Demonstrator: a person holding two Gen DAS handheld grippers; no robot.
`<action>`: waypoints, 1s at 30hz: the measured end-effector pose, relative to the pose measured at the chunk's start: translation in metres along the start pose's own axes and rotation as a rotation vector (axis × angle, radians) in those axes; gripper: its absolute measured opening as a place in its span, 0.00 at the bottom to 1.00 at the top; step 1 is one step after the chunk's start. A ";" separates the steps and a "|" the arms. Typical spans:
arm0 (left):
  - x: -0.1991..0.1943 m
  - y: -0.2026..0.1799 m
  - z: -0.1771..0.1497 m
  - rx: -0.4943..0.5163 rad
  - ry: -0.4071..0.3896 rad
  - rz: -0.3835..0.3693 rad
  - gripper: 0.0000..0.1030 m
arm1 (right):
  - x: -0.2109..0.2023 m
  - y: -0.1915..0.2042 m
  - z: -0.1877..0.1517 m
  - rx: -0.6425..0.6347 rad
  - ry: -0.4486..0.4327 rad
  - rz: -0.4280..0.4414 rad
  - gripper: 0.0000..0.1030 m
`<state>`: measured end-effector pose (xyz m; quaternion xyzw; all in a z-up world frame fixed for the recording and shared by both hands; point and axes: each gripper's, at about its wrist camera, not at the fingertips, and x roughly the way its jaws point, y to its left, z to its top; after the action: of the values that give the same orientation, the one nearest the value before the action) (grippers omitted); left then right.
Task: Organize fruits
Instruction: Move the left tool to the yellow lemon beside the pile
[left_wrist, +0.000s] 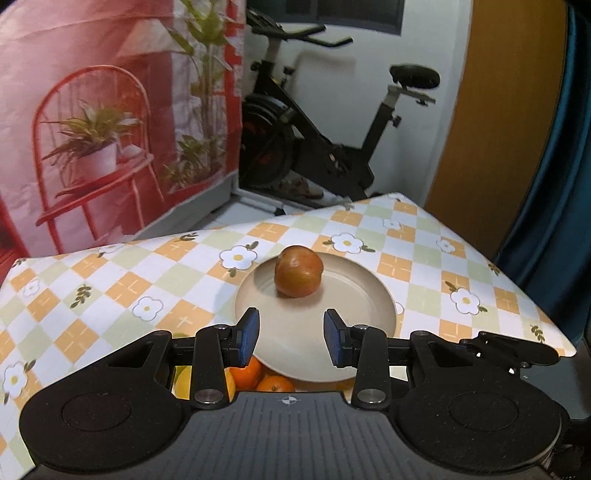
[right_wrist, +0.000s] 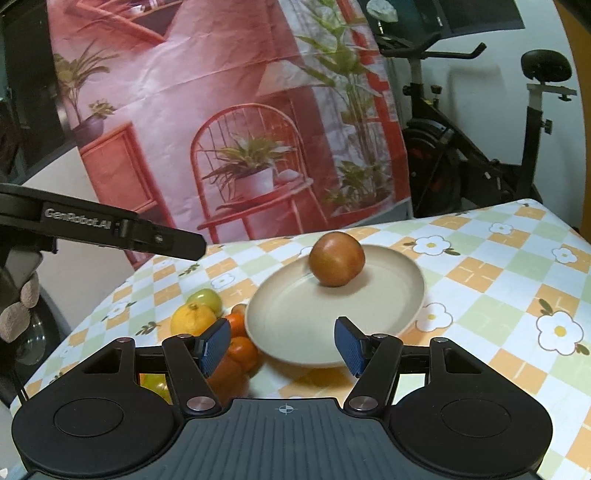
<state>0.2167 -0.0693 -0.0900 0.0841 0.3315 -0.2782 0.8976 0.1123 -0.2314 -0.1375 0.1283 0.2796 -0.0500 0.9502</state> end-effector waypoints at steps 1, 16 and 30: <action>-0.003 0.000 -0.003 -0.011 -0.010 0.003 0.39 | -0.002 0.001 -0.001 -0.002 0.003 0.001 0.57; -0.025 -0.010 -0.062 -0.143 -0.013 0.043 0.39 | -0.019 0.006 -0.016 -0.100 0.072 -0.032 0.57; -0.015 -0.011 -0.077 -0.165 0.033 0.016 0.39 | -0.027 0.008 -0.039 -0.206 0.209 -0.058 0.58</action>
<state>0.1589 -0.0460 -0.1383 0.0170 0.3673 -0.2415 0.8981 0.0709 -0.2127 -0.1530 0.0265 0.3842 -0.0350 0.9222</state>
